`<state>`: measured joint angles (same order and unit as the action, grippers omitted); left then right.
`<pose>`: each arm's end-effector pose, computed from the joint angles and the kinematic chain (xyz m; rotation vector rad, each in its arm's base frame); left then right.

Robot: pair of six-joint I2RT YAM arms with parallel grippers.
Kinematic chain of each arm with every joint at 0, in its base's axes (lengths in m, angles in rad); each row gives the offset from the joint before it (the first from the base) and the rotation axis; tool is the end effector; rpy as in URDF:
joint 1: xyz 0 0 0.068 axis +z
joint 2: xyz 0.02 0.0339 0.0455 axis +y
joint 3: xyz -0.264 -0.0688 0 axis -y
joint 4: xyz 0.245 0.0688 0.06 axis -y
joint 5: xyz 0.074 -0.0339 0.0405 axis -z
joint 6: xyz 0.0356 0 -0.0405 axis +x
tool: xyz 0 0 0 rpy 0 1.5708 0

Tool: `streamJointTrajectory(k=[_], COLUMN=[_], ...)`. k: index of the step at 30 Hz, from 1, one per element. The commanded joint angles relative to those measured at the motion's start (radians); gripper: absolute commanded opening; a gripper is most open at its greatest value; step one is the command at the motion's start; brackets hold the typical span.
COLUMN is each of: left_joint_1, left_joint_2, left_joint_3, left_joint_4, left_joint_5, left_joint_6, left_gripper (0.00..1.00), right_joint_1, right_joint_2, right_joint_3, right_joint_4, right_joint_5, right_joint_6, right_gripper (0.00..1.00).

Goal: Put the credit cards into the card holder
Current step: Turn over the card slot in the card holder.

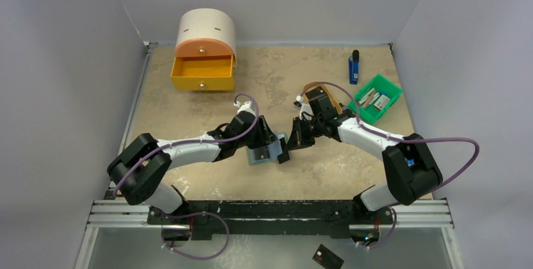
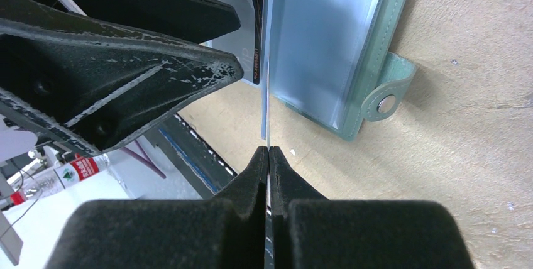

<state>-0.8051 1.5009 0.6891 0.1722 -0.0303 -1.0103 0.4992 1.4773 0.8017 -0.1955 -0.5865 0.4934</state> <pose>0.2098 -0.2167 0.1750 -0.2626 2.3727 -0.9230 0.2459 0.1565 0.1907 -0.2906 2.5696 1.1291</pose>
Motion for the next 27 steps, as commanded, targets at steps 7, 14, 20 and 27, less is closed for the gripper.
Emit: streamJointTrajectory(k=[7,14,20,27], left_joint_1=[-0.003,-0.008,-0.015,-0.017], left_joint_2=[0.048,0.039,0.048,0.064], left_joint_3=[0.066,0.077,0.086,0.074], left_joint_4=[-0.002,0.005,0.008,0.009], left_joint_5=[-0.033,-0.034,-0.021,-0.024], left_joint_6=[0.034,0.024,0.031,0.028], left_gripper=[0.48,0.49,0.49,0.33], right_joint_1=[0.006,0.006,0.008,0.007], right_joint_2=[-0.012,-0.010,-0.009,-0.009], right_joint_3=[0.006,0.007,0.007,0.000], right_joint_4=[0.028,0.031,0.034,0.037], right_joint_5=[-0.031,-0.038,-0.039,-0.039], right_joint_6=[-0.005,-0.005,-0.004,-0.003], right_gripper=[0.00,0.00,0.00,0.00])
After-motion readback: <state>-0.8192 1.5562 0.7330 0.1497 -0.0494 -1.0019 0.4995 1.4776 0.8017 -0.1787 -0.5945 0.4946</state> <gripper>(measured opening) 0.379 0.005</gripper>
